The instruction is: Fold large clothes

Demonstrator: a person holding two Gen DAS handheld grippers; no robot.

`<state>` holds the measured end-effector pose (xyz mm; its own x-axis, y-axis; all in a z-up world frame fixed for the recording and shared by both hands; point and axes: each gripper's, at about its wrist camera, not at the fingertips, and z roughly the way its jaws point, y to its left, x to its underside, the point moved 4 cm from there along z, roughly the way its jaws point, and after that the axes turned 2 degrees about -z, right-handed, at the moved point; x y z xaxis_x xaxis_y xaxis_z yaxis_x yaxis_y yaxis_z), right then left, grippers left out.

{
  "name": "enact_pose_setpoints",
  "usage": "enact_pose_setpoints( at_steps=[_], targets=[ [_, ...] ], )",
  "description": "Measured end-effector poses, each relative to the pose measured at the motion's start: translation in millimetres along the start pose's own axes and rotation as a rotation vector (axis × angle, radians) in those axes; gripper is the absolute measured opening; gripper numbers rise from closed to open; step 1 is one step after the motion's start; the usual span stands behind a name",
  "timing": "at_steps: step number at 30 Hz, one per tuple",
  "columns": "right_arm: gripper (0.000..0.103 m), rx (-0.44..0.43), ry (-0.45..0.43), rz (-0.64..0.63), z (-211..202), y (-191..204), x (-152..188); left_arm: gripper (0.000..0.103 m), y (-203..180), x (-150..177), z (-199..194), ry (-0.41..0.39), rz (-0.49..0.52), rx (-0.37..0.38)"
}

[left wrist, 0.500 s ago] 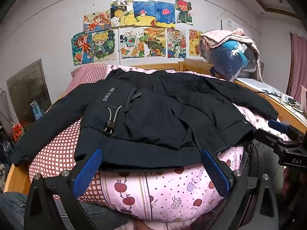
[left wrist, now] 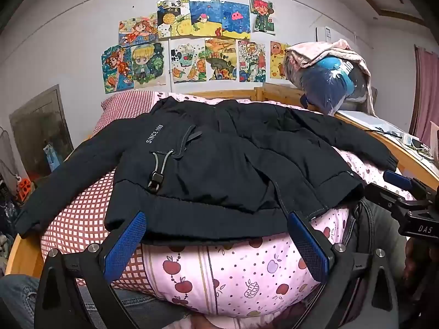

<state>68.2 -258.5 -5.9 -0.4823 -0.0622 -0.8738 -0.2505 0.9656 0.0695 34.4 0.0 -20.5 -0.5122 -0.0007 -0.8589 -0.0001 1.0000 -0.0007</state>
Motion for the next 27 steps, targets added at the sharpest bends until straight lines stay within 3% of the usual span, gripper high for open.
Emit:
enact_pose_setpoints(
  at_steps=[27],
  targets=[
    [0.102,0.001,0.011,-0.001,-2.6,-2.2,2.9,0.103,0.0,0.1,0.0,0.001,0.0,-0.001]
  ],
)
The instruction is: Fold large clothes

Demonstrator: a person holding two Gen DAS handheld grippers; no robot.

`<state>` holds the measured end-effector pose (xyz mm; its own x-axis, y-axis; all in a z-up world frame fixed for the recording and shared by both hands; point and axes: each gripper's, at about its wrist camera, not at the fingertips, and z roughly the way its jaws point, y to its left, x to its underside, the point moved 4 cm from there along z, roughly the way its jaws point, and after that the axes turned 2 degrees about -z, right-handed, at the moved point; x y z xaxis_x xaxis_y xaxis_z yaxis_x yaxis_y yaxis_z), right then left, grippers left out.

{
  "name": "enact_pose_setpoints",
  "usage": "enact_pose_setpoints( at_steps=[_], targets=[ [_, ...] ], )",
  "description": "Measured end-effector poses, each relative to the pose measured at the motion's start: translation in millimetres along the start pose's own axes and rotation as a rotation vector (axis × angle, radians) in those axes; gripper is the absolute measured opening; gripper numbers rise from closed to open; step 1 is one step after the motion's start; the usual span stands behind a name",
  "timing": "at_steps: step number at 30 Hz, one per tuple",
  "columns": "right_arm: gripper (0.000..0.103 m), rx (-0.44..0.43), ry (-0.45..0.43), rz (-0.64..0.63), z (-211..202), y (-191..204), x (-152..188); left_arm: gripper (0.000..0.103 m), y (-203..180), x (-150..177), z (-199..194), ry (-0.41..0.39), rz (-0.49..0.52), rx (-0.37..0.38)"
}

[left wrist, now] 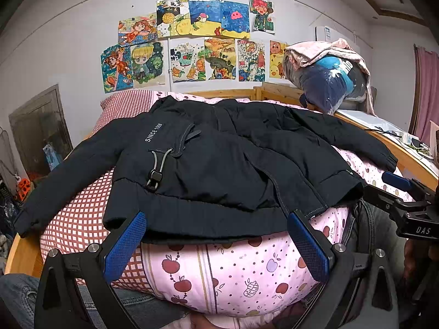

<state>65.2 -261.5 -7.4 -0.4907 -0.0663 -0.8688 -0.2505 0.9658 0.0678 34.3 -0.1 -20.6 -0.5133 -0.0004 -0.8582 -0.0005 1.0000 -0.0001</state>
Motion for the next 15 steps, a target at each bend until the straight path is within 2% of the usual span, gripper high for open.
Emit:
enact_pose_setpoints(
  at_steps=[15],
  targets=[
    [0.102,-0.001,0.003,0.006,0.1,-1.6,-1.4,0.103,0.0,0.0,0.0,0.001,0.0,0.0]
  ],
)
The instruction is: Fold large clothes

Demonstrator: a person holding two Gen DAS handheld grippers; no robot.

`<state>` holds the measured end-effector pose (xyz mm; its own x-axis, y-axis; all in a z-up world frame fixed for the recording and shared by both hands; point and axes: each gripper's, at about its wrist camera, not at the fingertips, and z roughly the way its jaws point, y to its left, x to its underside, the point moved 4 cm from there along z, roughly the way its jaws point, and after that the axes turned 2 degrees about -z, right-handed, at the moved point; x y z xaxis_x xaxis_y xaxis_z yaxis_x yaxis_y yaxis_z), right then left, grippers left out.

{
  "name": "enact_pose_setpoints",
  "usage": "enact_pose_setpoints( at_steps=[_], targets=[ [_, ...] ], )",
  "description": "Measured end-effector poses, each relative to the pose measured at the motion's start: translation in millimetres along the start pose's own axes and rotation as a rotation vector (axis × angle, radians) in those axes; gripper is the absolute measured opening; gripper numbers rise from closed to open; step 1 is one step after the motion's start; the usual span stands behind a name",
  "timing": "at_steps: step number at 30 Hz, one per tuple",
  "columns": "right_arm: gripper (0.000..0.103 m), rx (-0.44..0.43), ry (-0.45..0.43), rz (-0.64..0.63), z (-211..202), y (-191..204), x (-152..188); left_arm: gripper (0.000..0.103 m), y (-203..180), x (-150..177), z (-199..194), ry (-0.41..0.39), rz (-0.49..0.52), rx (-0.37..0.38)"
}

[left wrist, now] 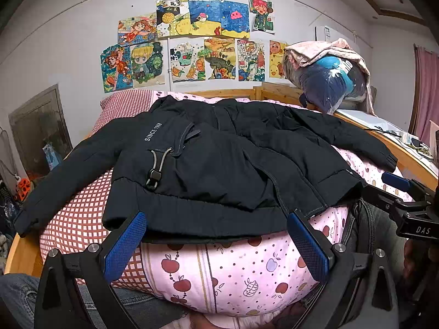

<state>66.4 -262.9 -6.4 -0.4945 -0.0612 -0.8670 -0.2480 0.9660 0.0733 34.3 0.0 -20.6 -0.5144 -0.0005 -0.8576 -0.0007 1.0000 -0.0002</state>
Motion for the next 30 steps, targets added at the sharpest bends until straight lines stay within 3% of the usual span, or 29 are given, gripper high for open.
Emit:
enact_pose_setpoints(
  at_steps=[30],
  targets=[
    [0.102,-0.001,0.004,0.004,4.7,-0.3,2.9,0.103,0.1,0.1,0.1,0.002,-0.001,0.0]
  ],
)
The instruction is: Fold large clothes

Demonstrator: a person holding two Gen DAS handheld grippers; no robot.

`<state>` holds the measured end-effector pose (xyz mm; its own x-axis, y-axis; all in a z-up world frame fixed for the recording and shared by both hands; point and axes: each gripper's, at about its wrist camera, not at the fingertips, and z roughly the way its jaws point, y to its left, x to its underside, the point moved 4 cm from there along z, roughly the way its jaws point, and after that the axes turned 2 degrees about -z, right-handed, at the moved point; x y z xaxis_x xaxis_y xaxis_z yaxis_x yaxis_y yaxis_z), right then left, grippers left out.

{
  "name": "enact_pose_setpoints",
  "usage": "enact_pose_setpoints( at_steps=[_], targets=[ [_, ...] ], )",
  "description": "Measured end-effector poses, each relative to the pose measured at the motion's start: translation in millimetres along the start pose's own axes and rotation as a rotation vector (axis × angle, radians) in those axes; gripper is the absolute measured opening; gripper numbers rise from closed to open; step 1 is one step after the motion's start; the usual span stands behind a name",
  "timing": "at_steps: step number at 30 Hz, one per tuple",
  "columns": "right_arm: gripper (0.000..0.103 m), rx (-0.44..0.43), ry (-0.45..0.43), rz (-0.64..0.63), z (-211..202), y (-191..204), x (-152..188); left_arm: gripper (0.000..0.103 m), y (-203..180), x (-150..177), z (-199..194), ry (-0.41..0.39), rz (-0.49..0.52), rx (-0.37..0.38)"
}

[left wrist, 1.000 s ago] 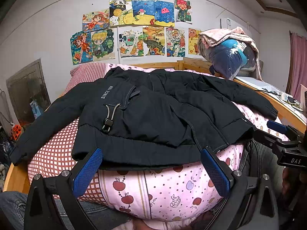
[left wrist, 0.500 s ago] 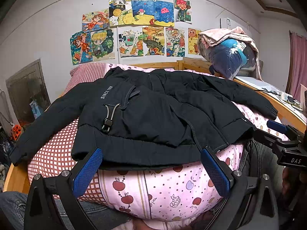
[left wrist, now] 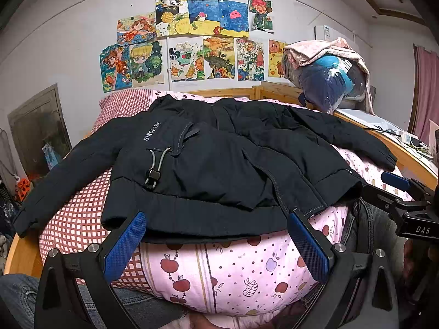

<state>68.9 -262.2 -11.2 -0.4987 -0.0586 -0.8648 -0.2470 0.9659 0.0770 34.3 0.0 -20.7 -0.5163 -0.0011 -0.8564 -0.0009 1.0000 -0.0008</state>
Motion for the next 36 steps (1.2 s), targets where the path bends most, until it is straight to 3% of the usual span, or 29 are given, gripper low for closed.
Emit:
enact_pose_setpoints(
  at_steps=[21,36],
  targets=[
    [0.102,-0.024,0.027,0.04,8,-8,-2,0.103,10,-3,13,0.034,-0.039,-0.011],
    [0.102,-0.018,-0.003,0.03,19,-21,-42,0.103,10,-64,17,-0.044,0.022,-0.091]
  ],
)
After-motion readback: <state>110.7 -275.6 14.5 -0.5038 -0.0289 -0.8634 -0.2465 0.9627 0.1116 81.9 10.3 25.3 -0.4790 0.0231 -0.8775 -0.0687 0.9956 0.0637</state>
